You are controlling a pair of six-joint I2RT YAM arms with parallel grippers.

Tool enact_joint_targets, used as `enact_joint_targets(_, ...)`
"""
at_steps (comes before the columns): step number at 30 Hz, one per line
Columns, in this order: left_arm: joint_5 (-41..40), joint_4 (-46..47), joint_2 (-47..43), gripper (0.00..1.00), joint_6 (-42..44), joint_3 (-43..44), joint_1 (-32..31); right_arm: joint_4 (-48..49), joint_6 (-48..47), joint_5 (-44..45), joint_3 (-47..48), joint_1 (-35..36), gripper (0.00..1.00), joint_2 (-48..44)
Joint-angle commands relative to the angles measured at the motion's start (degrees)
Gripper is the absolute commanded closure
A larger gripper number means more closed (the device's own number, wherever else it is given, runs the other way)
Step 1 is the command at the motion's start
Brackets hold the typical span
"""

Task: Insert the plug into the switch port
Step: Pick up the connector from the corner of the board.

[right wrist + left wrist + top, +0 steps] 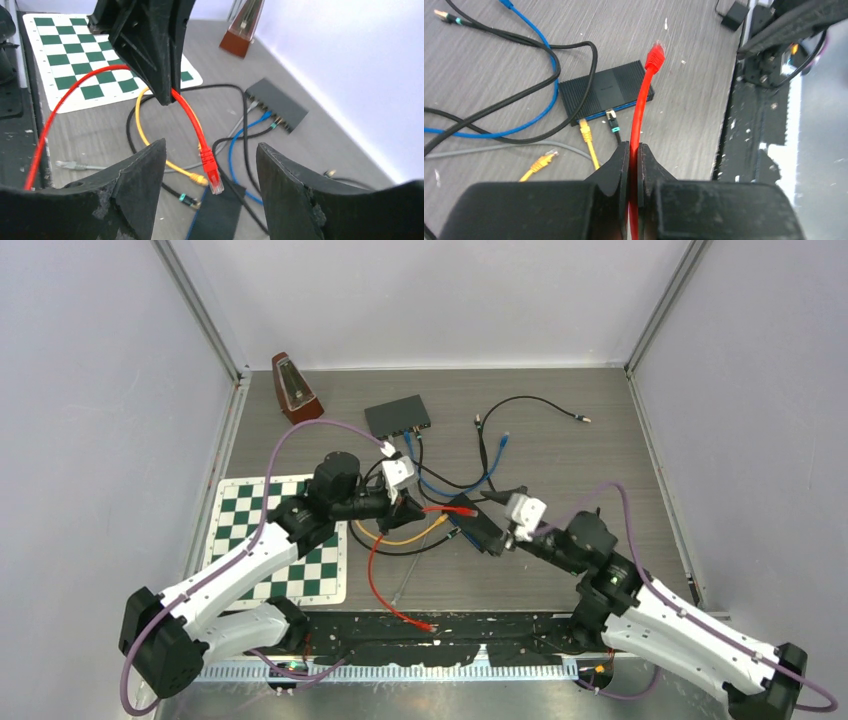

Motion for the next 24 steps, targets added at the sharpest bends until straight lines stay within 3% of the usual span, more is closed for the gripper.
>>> enact_joint_targets(1, -1.6, 5.2, -4.1, 1.00, -18.0, 1.6, 0.1, 12.8, -12.2, -2.9, -7.2, -0.6, 0.28, -7.7)
enact_joint_targets(5, -2.6, 4.6, -5.3, 1.00, -24.6, 1.8, 0.2, 2.7, -20.7, -5.5, -2.2, -1.7, 0.29, -6.8)
enact_joint_targets(11, -2.7, 0.0, -6.4, 1.00, -23.7, 2.8, 0.2, -10.2, -28.3, -10.1, 6.9, -4.9, 0.30, -1.0)
enact_joint_targets(17, -2.1, -0.9, -8.5, 1.00, -23.6, 3.2, 0.2, -16.7, -31.5, -15.0, 12.2, -6.6, 0.37, 5.7)
enact_joint_targets(24, -2.4, 0.3, -9.3, 1.00, -24.7, 2.1, 0.3, -17.0, -32.3, -17.1, 12.6, -6.9, 0.42, 7.1)
